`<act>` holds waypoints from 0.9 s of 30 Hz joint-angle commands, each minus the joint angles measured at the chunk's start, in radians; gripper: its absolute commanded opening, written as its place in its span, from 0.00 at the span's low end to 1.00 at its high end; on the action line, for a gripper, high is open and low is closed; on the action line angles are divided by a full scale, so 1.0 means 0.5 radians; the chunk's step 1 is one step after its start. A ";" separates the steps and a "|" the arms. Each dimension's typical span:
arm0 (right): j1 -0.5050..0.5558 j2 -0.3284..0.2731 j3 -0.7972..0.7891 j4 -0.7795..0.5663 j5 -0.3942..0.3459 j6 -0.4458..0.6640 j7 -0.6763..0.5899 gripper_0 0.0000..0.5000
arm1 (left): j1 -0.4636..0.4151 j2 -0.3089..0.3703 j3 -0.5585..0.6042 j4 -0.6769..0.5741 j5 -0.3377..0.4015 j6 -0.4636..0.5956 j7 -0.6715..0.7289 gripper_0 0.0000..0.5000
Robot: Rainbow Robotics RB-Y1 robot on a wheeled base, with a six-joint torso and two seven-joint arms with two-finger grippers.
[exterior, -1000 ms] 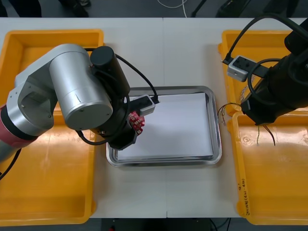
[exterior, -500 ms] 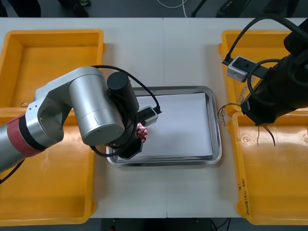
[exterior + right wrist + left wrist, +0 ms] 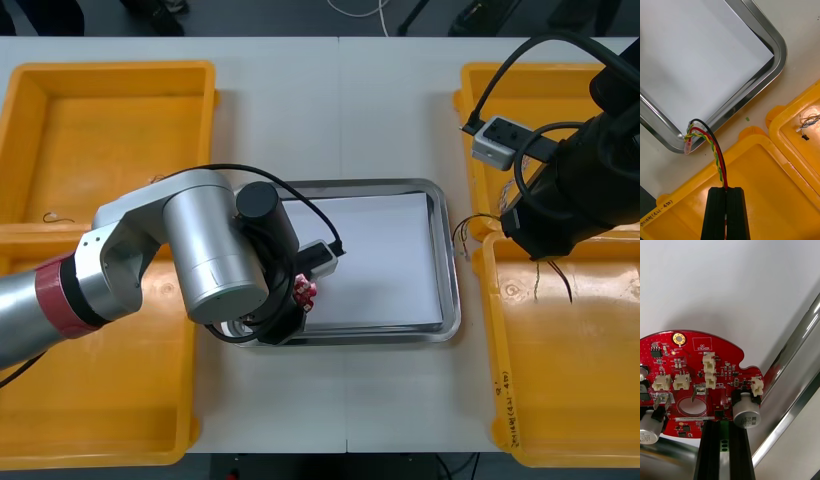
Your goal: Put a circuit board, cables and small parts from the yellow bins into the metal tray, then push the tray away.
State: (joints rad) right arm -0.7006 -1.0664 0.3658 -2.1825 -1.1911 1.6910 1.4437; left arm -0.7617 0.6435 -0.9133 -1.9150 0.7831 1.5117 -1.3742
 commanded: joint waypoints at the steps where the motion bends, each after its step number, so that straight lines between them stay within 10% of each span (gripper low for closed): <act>1: -0.074 -0.012 0.017 -0.050 0.014 0.011 -0.062 0.00 | -0.090 0.038 -0.054 -0.020 -0.014 -0.051 0.236 0.00; 24: -0.074 0.004 0.017 -0.056 0.005 0.008 -0.062 0.00 | -0.072 0.140 -0.063 -0.020 0.029 -0.090 0.230 0.02; 27: -0.071 0.004 0.017 -0.056 0.001 0.008 -0.062 0.00 | -0.072 0.161 -0.088 -0.020 0.026 -0.118 0.236 0.39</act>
State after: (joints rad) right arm -0.7006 -1.0659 0.3659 -2.1836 -1.1911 1.6910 1.4434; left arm -0.7619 0.6832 -0.9312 -1.9129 0.7880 1.4761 -1.3737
